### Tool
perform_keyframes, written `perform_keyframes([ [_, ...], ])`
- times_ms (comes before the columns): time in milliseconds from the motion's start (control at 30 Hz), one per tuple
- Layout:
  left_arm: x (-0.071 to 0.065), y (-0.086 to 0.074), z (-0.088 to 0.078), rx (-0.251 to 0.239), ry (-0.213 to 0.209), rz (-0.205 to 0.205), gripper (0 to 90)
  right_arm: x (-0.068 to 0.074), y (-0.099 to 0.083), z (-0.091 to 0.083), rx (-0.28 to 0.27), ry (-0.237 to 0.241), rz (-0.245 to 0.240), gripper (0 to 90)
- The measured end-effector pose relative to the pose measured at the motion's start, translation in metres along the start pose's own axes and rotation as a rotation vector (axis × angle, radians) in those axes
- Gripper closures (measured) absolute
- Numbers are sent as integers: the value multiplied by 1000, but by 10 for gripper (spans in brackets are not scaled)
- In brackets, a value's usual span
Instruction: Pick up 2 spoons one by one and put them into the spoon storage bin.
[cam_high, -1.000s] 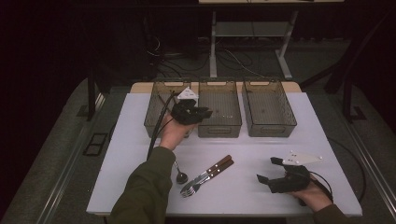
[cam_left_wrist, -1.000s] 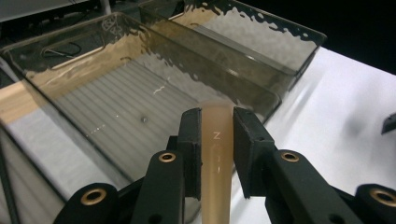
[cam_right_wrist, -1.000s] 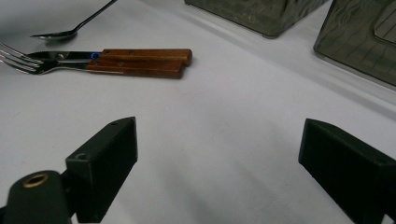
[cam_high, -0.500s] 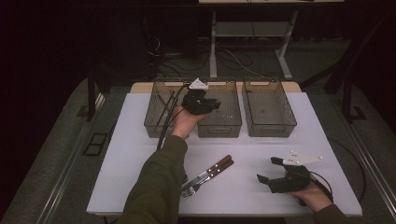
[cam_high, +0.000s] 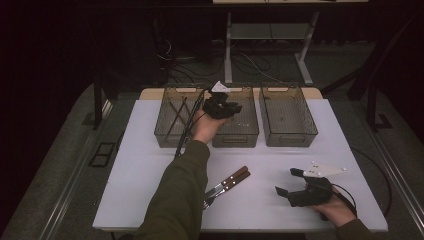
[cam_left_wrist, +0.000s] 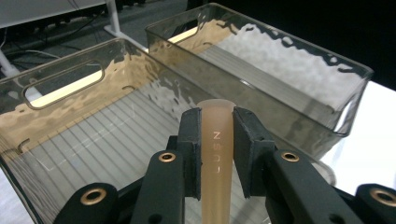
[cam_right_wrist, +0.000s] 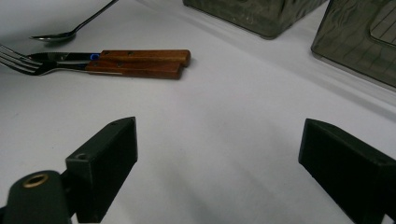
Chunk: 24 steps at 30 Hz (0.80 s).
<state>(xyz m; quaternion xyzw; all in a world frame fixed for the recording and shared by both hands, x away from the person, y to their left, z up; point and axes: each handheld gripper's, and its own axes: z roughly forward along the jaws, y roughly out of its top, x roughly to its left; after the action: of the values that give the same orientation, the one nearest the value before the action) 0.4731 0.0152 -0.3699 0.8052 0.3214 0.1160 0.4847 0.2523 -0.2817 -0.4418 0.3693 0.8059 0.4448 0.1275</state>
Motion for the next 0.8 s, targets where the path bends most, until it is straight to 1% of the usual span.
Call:
perform_keyframes([
  [33, 2, -1, 1, 6, -1, -5, 738, 0, 0, 0, -1, 0, 0, 113],
  [133, 3, -3, 5, 3, 5, -19, 738, 0, 0, 0, -2, 1, 2, 113],
  [200, 4, -4, 6, 7, 2, -19, 738, 0, 0, 1, -2, 1, 1, 113],
  [267, 2, -5, 9, -2, 5, -33, 738, 0, 0, 1, -2, 3, 2, 113],
  [333, 2, -6, 11, 13, 11, -21, 737, 0, 0, 1, 0, 3, 6, 113],
  [367, 3, -7, 11, 27, 8, -5, 737, 0, 0, 1, 0, 3, 5, 113],
  [400, 2, -8, 12, 32, 12, -11, 736, 0, 0, 1, 0, 3, 5, 113],
  [467, 3, -9, 13, 47, 20, 12, 735, 0, 0, 0, 0, 3, 5, 113],
  [500, 2, -10, 14, 50, 23, -3, 733, 0, 0, 0, 0, 3, 3, 113],
  [533, 3, -9, 13, 52, 25, -3, 731, 0, 0, 1, 0, 3, 3, 113],
  [567, 4, -9, 13, 43, 13, 2, 726, 0, 0, 1, 0, 3, 3, 113],
  [600, 3, -9, 12, 44, 13, 0, 720, 0, 0, 1, 1, 2, 5, 112],
  [633, 2, -8, 13, 30, 15, -18, 706, 1, 0, 1, 2, 2, 5, 113],
  [667, 3, -8, 12, 31, 7, -9, 668, 1, 0, 1, 2, 1, 5, 113],
  [700, 1, -7, 12, 14, 7, -21, 644, 1, 0, 1, 2, 2, 5, 113],
  [733, 2, -6, 9, 37, 12, 0, 617, 1, 0, 1, 2, 2, 5, 113],
  [767, 1, -6, 8, 35, 7, 4, 595, 1, 0, 1, 2, 2, 4, 112],
  [800, -1, -5, 8, 13, 5, -20, 577, 0, 0, 1, 2, 3, 3, 113],
])
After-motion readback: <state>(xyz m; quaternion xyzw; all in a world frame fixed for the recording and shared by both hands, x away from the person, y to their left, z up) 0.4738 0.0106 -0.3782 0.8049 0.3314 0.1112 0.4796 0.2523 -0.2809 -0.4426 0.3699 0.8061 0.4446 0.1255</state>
